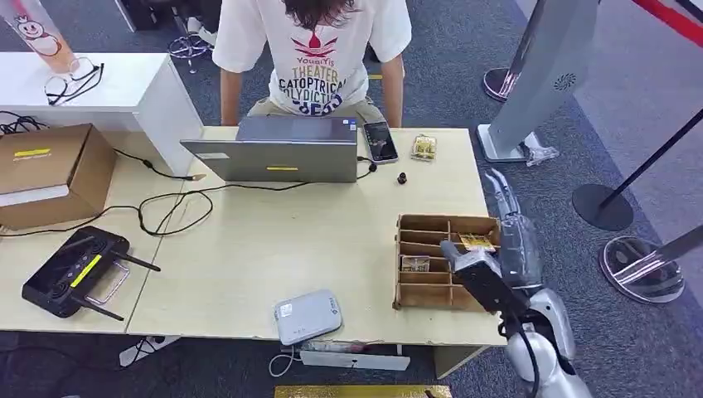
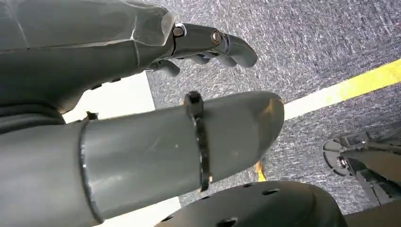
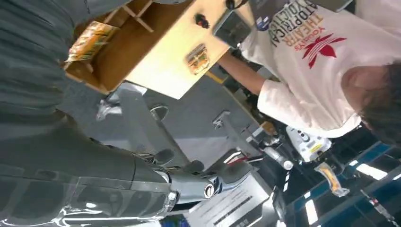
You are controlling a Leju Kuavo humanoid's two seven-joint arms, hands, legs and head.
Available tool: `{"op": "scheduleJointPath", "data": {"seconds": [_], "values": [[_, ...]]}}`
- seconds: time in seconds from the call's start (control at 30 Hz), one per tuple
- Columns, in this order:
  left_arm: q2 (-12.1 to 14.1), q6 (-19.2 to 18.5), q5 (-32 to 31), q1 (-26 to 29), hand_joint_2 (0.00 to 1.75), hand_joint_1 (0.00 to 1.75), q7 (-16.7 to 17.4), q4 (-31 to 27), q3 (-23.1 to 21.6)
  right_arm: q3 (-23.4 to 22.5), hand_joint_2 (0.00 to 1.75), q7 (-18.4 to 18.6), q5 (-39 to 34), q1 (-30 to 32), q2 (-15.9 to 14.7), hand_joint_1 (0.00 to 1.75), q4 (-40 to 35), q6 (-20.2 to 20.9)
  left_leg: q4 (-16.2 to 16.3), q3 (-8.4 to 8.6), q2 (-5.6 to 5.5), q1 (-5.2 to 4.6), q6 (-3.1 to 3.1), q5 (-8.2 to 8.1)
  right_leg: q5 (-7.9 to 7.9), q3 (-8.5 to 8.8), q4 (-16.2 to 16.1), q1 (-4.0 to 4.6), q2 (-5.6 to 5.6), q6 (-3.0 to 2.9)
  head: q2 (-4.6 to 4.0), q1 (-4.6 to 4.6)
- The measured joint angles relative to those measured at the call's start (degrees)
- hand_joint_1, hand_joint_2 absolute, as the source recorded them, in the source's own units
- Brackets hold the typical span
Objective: Pass the card to the sensor for recognition and then transmit it.
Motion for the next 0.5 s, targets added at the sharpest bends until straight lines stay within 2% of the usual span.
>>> {"op": "scheduleJointPath", "data": {"seconds": [0.4,0.43,0.5], "values": [[0.00,-0.11,0.02,-0.10,0.00,0.00,0.00,0.00,0.00,-2.14,1.75,1.01,5.67,2.44,1.80,0.00,-1.27,-1.05,0.00,0.02,0.01,0.00,0.00,0.00,0.00,0.02,0.00,0.00,0.00,0.00,0.00,0.00],[0.00,-0.09,0.02,-0.11,0.00,0.00,0.00,0.00,0.00,-2.19,1.75,1.01,6.06,2.44,1.86,0.02,-1.27,-1.16,0.00,0.02,0.01,0.00,0.00,0.00,0.00,0.02,0.00,0.00,0.00,0.00,0.00,0.00],[0.00,-0.06,0.04,-0.15,0.00,0.00,0.11,0.00,0.00,-2.21,1.75,1.38,6.63,2.45,2.02,0.17,-1.27,-1.40,0.00,0.02,0.01,0.00,0.00,0.00,0.00,0.02,0.00,0.00,0.01,0.00,0.00,0.00]]}}
